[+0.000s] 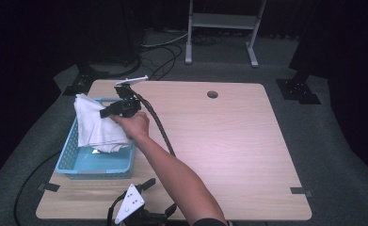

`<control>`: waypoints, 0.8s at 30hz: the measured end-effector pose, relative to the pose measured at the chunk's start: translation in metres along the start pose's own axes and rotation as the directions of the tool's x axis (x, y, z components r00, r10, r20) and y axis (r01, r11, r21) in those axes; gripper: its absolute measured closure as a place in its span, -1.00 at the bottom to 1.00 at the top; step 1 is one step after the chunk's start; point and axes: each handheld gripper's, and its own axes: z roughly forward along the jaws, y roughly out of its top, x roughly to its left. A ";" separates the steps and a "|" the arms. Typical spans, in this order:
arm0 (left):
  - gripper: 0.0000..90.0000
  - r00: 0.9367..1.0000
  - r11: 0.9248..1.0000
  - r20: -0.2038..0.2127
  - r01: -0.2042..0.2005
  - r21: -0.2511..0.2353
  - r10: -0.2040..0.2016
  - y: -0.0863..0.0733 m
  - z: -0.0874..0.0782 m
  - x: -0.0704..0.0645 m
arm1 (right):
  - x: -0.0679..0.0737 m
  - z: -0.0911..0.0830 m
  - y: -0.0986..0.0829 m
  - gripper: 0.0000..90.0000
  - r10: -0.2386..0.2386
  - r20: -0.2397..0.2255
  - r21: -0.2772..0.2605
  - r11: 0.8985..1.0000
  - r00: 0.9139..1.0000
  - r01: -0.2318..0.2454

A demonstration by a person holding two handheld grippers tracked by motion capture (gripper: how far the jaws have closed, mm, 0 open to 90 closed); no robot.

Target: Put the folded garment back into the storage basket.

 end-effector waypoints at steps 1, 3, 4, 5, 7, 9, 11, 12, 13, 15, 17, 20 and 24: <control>-0.99 1.000 1.000 -0.002 -0.002 -0.001 0.002 0.000 0.000 0.000 | -0.001 0.001 -0.001 0.64 0.004 0.003 -0.001 1.000 1.000 -0.004; -0.99 1.000 1.000 -0.002 -0.001 -0.001 0.001 0.000 0.000 0.000 | -0.004 0.002 -0.002 0.64 0.014 0.007 -0.003 1.000 1.000 -0.014; -0.99 1.000 1.000 -0.002 -0.001 -0.002 0.001 0.000 0.000 0.000 | -0.005 0.003 -0.003 0.64 0.020 0.006 -0.003 1.000 1.000 -0.020; -0.99 1.000 1.000 -0.002 -0.001 -0.002 0.001 0.000 0.000 0.000 | -0.007 0.003 -0.004 0.64 0.022 0.004 -0.004 1.000 1.000 -0.022; -0.99 1.000 1.000 0.000 0.000 -0.001 0.000 0.000 0.000 0.000 | -0.007 0.005 -0.005 0.64 0.026 0.009 -0.002 1.000 1.000 -0.026; -0.99 1.000 1.000 0.000 -0.001 -0.003 0.001 0.000 0.000 -0.001 | -0.008 0.007 -0.006 0.64 0.027 0.008 0.002 1.000 1.000 -0.027; -0.99 1.000 1.000 0.000 -0.002 -0.002 0.002 0.000 0.000 -0.001 | -0.009 0.008 -0.006 0.64 0.032 0.005 0.004 0.999 0.999 -0.032; -0.99 1.000 1.000 0.000 -0.001 -0.003 0.001 0.000 0.000 -0.001 | -0.009 0.009 -0.007 0.64 0.035 0.007 0.005 0.999 0.999 -0.035; -0.99 1.000 1.000 0.000 -0.001 -0.003 0.001 0.000 0.000 -0.001 | -0.009 0.010 -0.007 0.64 0.034 0.010 0.006 0.999 0.999 -0.034; -0.99 1.000 1.000 -0.001 0.001 -0.004 -0.001 0.000 0.000 0.000 | -0.010 0.012 -0.007 0.64 0.039 0.014 0.005 0.999 0.999 -0.039; -0.99 1.000 1.000 -0.003 0.002 -0.006 -0.002 0.000 0.000 0.000 | -0.011 0.014 -0.008 0.64 0.042 0.024 0.006 0.999 0.999 -0.043; -0.99 1.000 1.000 -0.002 0.003 -0.007 -0.003 0.000 0.000 0.000 | -0.012 0.016 -0.008 0.64 0.046 0.028 0.001 0.999 0.999 -0.046; -0.99 1.000 1.000 0.001 0.002 -0.007 -0.002 0.000 0.000 0.000 | -0.015 0.018 -0.009 0.64 0.053 0.033 0.006 0.999 0.998 -0.053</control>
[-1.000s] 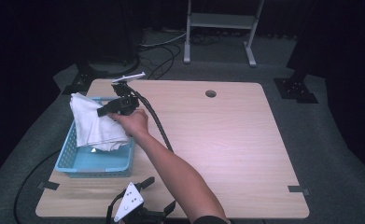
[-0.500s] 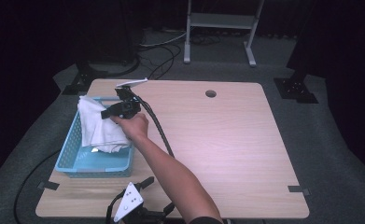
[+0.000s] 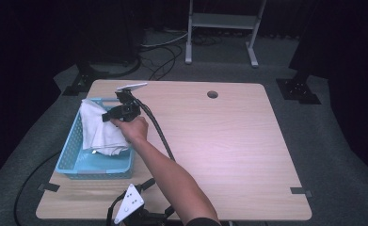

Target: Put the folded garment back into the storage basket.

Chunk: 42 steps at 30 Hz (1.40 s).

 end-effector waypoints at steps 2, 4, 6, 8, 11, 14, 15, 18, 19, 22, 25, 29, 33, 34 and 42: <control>-0.99 1.000 1.000 -0.001 0.002 -0.003 -0.002 0.000 0.000 0.000 | -0.001 0.001 0.000 0.64 0.007 0.005 -0.001 1.000 1.000 -0.007; -0.99 1.000 1.000 -0.002 0.001 -0.003 -0.001 0.000 0.000 0.000 | -0.002 0.002 -0.001 0.64 0.007 0.006 -0.002 1.000 1.000 -0.007; -0.99 1.000 1.000 -0.002 0.002 -0.003 -0.002 0.000 -0.001 0.000 | -0.002 0.003 -0.001 0.64 0.009 0.007 -0.001 1.000 1.000 -0.009; -0.99 1.000 1.000 -0.003 0.002 -0.004 -0.002 0.000 -0.001 0.000 | -0.002 0.004 -0.001 0.64 0.007 0.008 0.000 1.000 1.000 -0.007; -0.99 1.000 1.000 -0.002 0.002 -0.003 -0.002 0.000 0.000 0.000 | -0.002 0.006 -0.002 0.64 0.008 0.008 0.002 1.000 1.000 -0.008; -0.99 1.000 1.000 -0.002 0.002 -0.003 -0.002 0.000 -0.001 0.000 | -0.002 0.008 -0.002 0.65 0.010 0.010 0.004 1.000 1.000 -0.010; -0.99 1.000 1.000 -0.002 0.002 -0.004 -0.002 0.000 -0.001 0.000 | -0.002 0.009 -0.003 0.65 0.009 0.008 0.005 1.000 1.000 -0.009; -0.99 1.000 1.000 -0.003 0.001 -0.002 -0.001 0.001 -0.001 0.000 | -0.003 0.010 -0.004 0.65 0.005 0.009 0.006 1.000 1.000 -0.005; -0.99 1.000 1.000 -0.002 0.001 -0.002 -0.001 0.001 -0.001 0.000 | -0.003 0.011 -0.004 0.65 0.006 0.008 0.006 1.000 1.000 -0.006; -0.99 1.000 1.000 -0.003 0.002 -0.004 -0.002 0.001 -0.001 0.000 | -0.003 0.014 -0.005 0.50 0.012 0.019 0.008 1.000 1.000 -0.012; -0.99 1.000 1.000 -0.004 -0.002 -0.003 0.002 0.001 -0.001 0.001 | -0.005 0.015 -0.004 0.43 0.008 0.006 0.015 1.000 1.000 -0.009; -0.99 1.000 1.000 -0.003 0.000 -0.002 0.000 0.000 -0.001 0.000 | -0.004 0.014 -0.004 0.37 -0.024 0.017 0.048 0.999 1.000 0.023; -0.99 1.000 1.000 0.001 -0.003 0.000 0.003 0.000 0.000 -0.001 | -0.004 0.009 -0.004 0.29 -0.060 0.018 0.070 0.996 0.998 0.058; -0.99 1.000 1.000 0.002 -0.005 0.002 0.005 0.000 0.000 -0.001 | -0.004 0.008 -0.004 0.26 -0.063 0.012 0.079 0.995 0.998 0.062; -0.99 1.000 1.000 0.001 -0.013 0.004 0.013 0.000 0.002 -0.002 | -0.004 -0.010 -0.005 0.06 -0.100 -0.055 0.093 0.990 0.993 0.105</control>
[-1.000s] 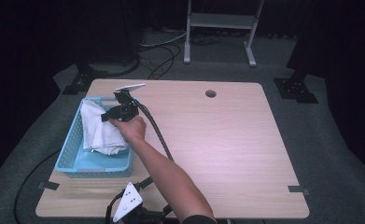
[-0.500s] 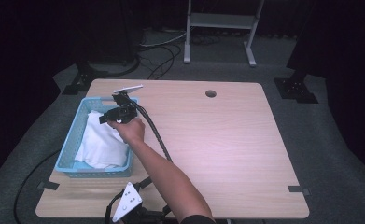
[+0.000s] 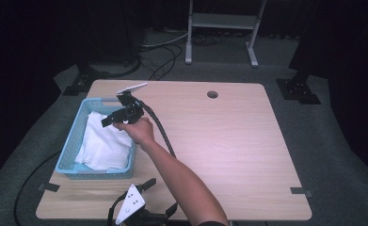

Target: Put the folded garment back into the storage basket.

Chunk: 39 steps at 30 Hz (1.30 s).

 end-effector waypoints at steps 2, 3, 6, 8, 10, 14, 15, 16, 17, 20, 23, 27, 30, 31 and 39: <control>-0.99 1.000 1.000 0.002 -0.003 0.004 0.003 0.000 0.001 -0.001 | 0.002 -0.005 -0.001 0.00 -0.021 -0.012 -0.010 1.000 1.000 0.021; -0.99 1.000 1.000 0.004 -0.006 0.003 0.006 0.001 0.002 -0.001 | 0.002 -0.007 -0.002 -0.01 -0.027 -0.020 -0.015 1.000 0.999 0.026; -0.99 1.000 1.000 0.006 -0.018 0.008 0.017 0.001 0.004 -0.003 | 0.005 -0.015 -0.003 -0.10 -0.058 -0.032 -0.025 0.998 0.998 0.058; -0.99 1.000 1.000 0.008 -0.017 0.011 0.017 0.001 0.006 -0.004 | 0.006 -0.020 -0.004 -0.18 -0.068 -0.040 -0.024 0.997 0.997 0.067; -0.99 1.000 1.000 0.011 -0.020 0.015 0.020 0.000 0.007 -0.005 | 0.005 -0.026 -0.006 -0.26 -0.067 -0.056 -0.030 0.997 0.996 0.065; -0.99 0.999 0.999 0.008 -0.034 0.018 0.034 0.000 0.007 -0.006 | 0.003 -0.037 -0.011 -0.40 -0.061 -0.100 -0.032 0.998 0.993 0.058; -0.99 0.999 0.999 0.007 -0.035 0.019 0.035 0.000 0.008 -0.006 | 0.003 -0.040 -0.012 -0.44 -0.066 -0.113 -0.039 0.997 0.991 0.062; -0.99 0.999 0.999 0.007 -0.035 0.022 0.035 0.000 0.008 -0.005 | 0.003 -0.043 -0.014 -0.50 -0.070 -0.129 -0.042 0.997 0.989 0.065; -0.99 0.999 0.999 0.007 -0.035 0.022 0.035 0.000 0.008 -0.005 | 0.003 -0.045 -0.015 -0.54 -0.064 -0.143 -0.039 0.997 0.988 0.059; -0.99 0.999 0.999 0.006 -0.034 0.028 0.034 -0.001 0.008 -0.005 | 0.001 -0.051 -0.019 -0.62 -0.073 -0.168 -0.040 0.997 0.983 0.067; -0.99 0.999 0.999 0.007 -0.031 0.028 0.031 -0.001 0.008 -0.005 | -0.001 -0.056 -0.024 -0.66 -0.081 -0.197 -0.053 0.996 0.977 0.072; -0.99 0.999 0.999 0.011 -0.036 0.038 0.036 -0.002 0.009 -0.006 | -0.007 -0.062 -0.028 -0.72 -0.075 -0.218 -0.055 0.996 0.973 0.065; -0.99 0.999 0.998 0.010 -0.040 0.043 0.040 -0.003 0.009 -0.006 | -0.009 -0.069 -0.030 -0.72 -0.077 -0.235 -0.077 0.995 0.969 0.061; -0.99 0.999 0.998 0.011 -0.039 0.045 0.038 -0.003 0.009 -0.006 | -0.010 -0.072 -0.032 -0.72 -0.083 -0.240 -0.086 0.994 0.967 0.064; -0.99 0.999 0.998 0.003 -0.046 0.051 0.046 -0.004 0.009 -0.007 | -0.015 -0.092 -0.040 -0.72 -0.104 -0.237 -0.103 0.991 0.966 0.081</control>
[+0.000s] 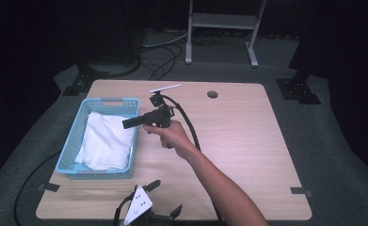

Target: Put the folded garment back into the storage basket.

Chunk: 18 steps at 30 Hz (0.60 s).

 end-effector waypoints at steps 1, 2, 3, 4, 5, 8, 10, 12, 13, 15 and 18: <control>-0.99 1.000 1.000 0.000 -0.001 0.001 0.001 0.000 0.000 0.000 | 0.000 -0.003 0.000 -0.72 -0.004 0.002 0.000 1.000 1.000 0.004; -0.99 1.000 1.000 -0.001 -0.001 0.002 0.001 0.000 0.000 0.000 | 0.000 -0.005 -0.001 -0.72 -0.005 0.000 -0.003 1.000 1.000 0.005; -0.99 1.000 1.000 -0.002 -0.002 0.003 0.002 0.000 0.000 0.000 | 0.000 -0.007 -0.001 -0.72 -0.006 0.001 -0.003 1.000 1.000 0.006; -0.99 1.000 1.000 -0.002 -0.004 0.005 0.004 -0.001 0.001 -0.001 | 0.000 -0.009 -0.001 -0.72 -0.007 0.003 -0.004 1.000 1.000 0.007; -0.99 1.000 1.000 -0.002 -0.005 0.005 0.005 -0.001 0.001 -0.001 | 0.000 -0.012 -0.002 -0.72 -0.008 0.004 -0.006 1.000 1.000 0.008; -0.99 1.000 1.000 -0.002 -0.007 0.002 0.007 -0.001 0.000 -0.001 | 0.000 -0.019 -0.003 -0.73 -0.006 0.008 -0.006 1.000 1.000 0.006; -0.99 1.000 1.000 -0.005 -0.008 0.003 0.008 -0.001 0.000 -0.001 | 0.001 -0.025 -0.004 -0.73 -0.010 0.013 -0.010 1.000 1.000 0.010; -0.99 1.000 1.000 -0.007 -0.007 0.004 0.007 -0.001 0.000 -0.001 | 0.001 -0.029 -0.005 -0.73 -0.012 0.020 -0.015 1.000 1.000 0.012; -0.99 1.000 1.000 -0.008 -0.007 0.003 0.007 -0.001 0.000 -0.001 | 0.001 -0.031 -0.006 -0.73 -0.014 0.022 -0.014 1.000 1.000 0.014; -0.99 1.000 1.000 -0.009 -0.007 0.004 0.007 -0.001 0.000 -0.001 | 0.002 -0.035 -0.007 -0.73 -0.018 0.026 -0.009 1.000 1.000 0.018; -0.99 1.000 1.000 -0.010 -0.010 0.007 0.010 -0.002 0.000 -0.001 | 0.002 -0.040 -0.008 -0.73 -0.020 0.033 -0.010 1.000 0.999 0.021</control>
